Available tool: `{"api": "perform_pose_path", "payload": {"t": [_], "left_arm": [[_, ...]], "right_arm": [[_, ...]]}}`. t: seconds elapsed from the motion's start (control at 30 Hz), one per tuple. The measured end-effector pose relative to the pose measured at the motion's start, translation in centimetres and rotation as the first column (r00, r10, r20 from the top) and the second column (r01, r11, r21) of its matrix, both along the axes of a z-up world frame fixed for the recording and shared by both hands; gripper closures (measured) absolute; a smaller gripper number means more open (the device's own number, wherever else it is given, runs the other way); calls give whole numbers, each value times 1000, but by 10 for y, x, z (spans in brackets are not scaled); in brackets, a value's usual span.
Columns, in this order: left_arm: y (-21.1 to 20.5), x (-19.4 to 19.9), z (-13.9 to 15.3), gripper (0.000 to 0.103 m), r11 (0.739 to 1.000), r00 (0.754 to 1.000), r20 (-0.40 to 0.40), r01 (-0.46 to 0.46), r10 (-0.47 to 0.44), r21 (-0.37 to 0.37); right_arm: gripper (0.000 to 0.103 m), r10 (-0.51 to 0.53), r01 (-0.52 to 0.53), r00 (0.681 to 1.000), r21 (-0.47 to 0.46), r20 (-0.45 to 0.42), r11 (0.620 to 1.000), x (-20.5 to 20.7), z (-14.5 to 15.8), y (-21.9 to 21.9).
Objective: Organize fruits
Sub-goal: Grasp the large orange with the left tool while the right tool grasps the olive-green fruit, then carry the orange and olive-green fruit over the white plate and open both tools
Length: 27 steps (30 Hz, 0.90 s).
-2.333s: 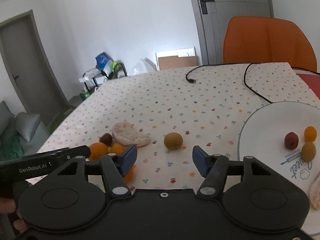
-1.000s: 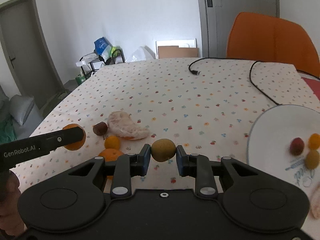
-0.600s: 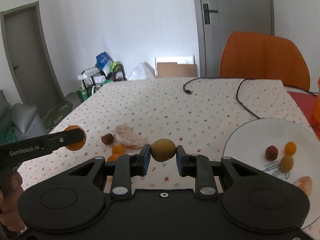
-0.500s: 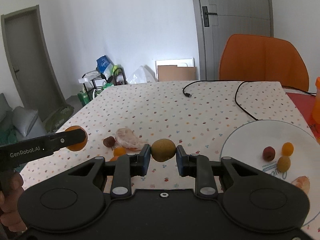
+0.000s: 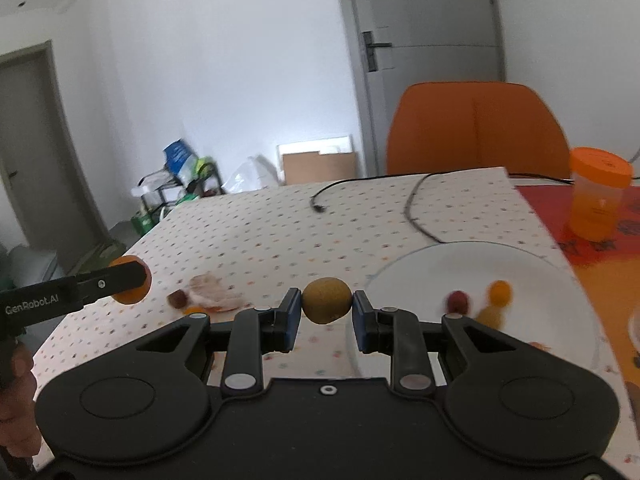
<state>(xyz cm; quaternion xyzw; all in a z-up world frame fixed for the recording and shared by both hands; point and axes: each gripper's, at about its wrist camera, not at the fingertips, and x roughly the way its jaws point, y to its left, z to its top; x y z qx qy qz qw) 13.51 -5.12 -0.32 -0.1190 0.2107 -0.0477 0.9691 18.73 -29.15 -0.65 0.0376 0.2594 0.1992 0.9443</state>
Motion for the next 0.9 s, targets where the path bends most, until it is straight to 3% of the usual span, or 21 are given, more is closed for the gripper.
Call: {"api": "perform_pose_path", "payload": {"t": [0.53,0.9], "left_arm": [[-65,26,-6,69,991,991,-22,135,-135,21],[-99,42,-21,69,977,975,-63,212,-211,11]], "right_arm": [[77,-146,146,989,21,1,989,-2,-9,-71],[77,-149,150,989,9,-20,989,-5,-17,-81]]}}
